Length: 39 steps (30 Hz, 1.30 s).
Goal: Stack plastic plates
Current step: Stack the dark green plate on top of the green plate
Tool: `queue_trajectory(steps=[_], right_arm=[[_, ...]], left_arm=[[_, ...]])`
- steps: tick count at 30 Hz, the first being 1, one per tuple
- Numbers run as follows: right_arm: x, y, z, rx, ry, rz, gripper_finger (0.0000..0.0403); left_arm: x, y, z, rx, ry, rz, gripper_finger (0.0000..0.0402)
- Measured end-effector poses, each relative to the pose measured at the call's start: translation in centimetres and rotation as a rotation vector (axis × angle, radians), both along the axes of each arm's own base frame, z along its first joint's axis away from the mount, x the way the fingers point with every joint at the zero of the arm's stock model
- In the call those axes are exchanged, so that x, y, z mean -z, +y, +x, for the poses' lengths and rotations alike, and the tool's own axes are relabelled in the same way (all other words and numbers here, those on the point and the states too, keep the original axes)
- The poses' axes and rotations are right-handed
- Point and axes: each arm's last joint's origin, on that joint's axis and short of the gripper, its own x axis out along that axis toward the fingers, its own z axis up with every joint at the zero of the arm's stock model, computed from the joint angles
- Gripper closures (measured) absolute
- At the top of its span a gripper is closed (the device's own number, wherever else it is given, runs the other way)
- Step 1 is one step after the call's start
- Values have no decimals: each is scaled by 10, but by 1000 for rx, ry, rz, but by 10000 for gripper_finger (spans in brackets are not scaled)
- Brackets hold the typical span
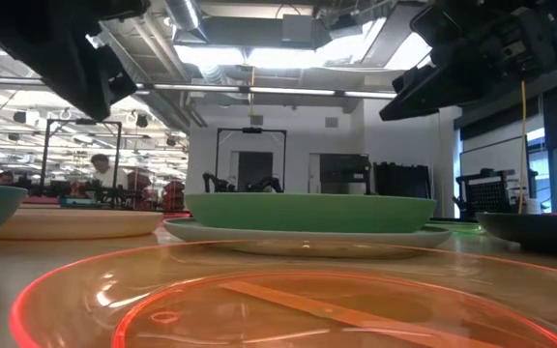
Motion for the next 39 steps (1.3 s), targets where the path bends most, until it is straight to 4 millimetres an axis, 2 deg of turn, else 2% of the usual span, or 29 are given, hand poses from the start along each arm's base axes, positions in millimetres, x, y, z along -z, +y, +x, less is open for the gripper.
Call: queue_trajectory(steps=[18, 31, 34, 39], right_arm=[[3, 0, -2, 0, 39, -5, 244], [3, 0, -2, 1, 43, -3, 244], [3, 0, -2, 1, 42, -3, 244], [3, 0, -2, 2, 43, -4, 244]], left_arm=[[22, -5, -11, 87, 149, 67, 275], [56, -9, -5, 130, 305, 125, 277], [60, -10, -5, 136, 323, 122, 292], [60, -9, -3, 135, 317, 108, 344]])
